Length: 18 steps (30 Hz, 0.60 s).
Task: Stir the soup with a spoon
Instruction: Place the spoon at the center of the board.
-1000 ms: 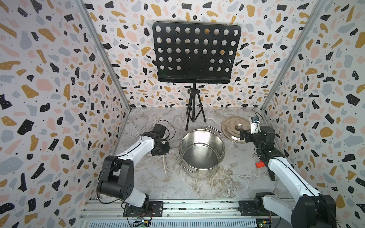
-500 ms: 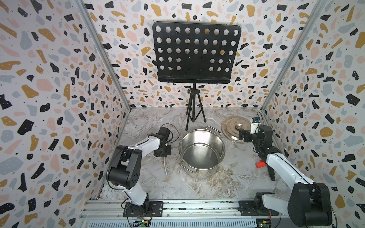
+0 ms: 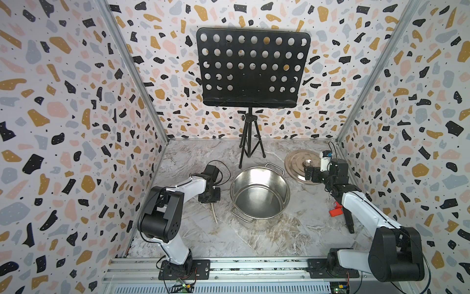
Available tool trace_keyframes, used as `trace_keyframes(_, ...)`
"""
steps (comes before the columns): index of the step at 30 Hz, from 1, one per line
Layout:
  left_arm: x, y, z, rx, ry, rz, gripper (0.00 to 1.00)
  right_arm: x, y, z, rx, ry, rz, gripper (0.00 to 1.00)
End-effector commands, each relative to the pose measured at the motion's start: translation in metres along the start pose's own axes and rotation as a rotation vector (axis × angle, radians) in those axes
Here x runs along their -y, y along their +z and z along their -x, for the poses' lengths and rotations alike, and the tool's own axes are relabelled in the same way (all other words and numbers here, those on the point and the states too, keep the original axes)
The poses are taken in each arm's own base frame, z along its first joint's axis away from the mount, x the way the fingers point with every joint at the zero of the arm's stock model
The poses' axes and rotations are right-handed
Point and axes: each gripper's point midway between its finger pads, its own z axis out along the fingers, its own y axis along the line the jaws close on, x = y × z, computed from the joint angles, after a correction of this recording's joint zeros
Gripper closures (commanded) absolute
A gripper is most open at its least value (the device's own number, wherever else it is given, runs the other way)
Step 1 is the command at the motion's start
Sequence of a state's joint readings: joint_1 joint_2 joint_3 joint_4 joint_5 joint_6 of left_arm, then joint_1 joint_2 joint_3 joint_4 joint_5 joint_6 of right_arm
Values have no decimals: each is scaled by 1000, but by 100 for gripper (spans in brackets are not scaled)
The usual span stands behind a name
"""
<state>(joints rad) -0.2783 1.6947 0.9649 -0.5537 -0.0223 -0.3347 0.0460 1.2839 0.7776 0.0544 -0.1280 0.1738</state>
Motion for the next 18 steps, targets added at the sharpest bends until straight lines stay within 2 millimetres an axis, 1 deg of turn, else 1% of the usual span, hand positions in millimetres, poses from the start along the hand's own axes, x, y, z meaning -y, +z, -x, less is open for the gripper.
trace_keyframes(1,1,2,-11,-39,0,-4,75,-4,-3,14,16,13,13,0)
trace_keyframes(5,0,-5,-10,-27,6,-4,68,-3,-1,14,9,5,8,0)
trace_keyframes(7,0,-13,-7,-7,4,-8,63,1,1,16,8,-6,-9,0)
trace_keyframes(9,0,-26,-4,27,2,-12,57,3,3,16,3,-20,-21,0)
trace_keyframes(12,-5,-54,1,96,-7,-1,43,7,7,18,-3,-33,-29,0)
trace_keyframes(14,-10,-79,6,162,-15,16,33,9,10,17,-1,-41,-33,0)
trace_keyframes(17,-25,-122,12,293,-45,63,19,13,14,13,21,-79,-44,0)
trace_keyframes(18,-31,-133,13,334,-57,83,11,16,16,10,24,-89,-51,0)
